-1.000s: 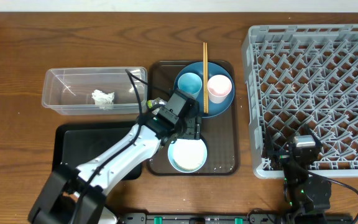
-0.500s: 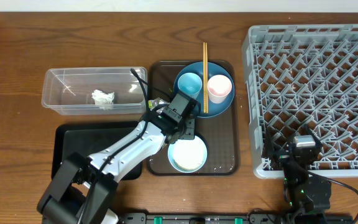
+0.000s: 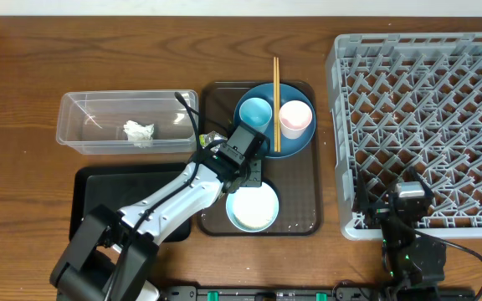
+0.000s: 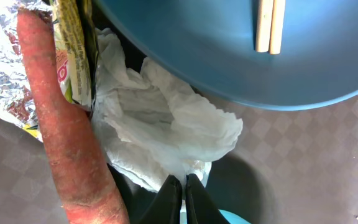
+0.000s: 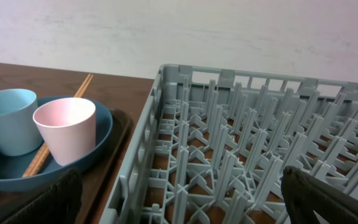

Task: Sort waste into correct bins and load items into the dishwasher rack
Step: 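Reach the left gripper back to the second tissue on the tray, then grasp the second tissue and drop it into the clear bin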

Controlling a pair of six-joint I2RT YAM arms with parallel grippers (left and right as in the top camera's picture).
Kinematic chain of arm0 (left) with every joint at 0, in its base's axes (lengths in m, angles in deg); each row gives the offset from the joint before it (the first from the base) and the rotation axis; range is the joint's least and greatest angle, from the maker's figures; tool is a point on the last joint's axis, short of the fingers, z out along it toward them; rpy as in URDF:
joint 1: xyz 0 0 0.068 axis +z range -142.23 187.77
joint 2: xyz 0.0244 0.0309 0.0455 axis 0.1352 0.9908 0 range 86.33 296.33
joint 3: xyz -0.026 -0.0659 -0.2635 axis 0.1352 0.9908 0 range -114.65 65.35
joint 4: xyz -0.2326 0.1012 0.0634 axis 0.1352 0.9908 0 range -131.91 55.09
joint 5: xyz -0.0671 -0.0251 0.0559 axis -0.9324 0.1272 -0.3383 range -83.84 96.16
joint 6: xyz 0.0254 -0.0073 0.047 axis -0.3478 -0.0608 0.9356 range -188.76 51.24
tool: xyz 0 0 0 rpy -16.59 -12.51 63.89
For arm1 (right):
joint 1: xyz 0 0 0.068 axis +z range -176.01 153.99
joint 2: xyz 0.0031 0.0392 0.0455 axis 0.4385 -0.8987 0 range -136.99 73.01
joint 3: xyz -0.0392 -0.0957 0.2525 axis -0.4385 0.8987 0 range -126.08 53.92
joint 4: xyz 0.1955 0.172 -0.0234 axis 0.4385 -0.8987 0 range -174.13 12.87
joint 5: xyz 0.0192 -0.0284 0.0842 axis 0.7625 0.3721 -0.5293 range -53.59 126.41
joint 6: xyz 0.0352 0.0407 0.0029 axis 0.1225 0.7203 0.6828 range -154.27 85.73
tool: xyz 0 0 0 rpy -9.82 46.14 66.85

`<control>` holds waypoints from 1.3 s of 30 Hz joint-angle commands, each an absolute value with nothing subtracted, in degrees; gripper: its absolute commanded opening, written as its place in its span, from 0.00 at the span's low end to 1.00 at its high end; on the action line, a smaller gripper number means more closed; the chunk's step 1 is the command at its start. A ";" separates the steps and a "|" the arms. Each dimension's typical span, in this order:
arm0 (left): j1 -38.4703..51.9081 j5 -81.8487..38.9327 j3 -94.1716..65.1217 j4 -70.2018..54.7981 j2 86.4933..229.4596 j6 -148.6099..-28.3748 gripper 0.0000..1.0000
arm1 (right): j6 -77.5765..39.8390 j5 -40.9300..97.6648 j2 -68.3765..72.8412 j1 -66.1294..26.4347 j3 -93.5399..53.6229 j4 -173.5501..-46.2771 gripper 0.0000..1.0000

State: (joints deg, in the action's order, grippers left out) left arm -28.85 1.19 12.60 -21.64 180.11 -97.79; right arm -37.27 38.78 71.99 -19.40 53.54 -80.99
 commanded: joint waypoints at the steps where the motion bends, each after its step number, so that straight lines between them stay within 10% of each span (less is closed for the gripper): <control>1: -28.96 0.36 11.88 -20.98 177.75 -99.30 0.06 | -37.58 39.20 72.08 -19.73 53.60 -81.20 0.99; 19: -21.88 2.54 10.79 -18.75 152.50 -100.74 0.06 | -37.56 39.20 72.08 -19.73 53.60 -81.20 0.99; 39: 5.99 1.27 10.79 -22.16 163.91 -94.47 0.06 | -37.56 39.20 72.08 -19.73 53.60 -81.20 0.99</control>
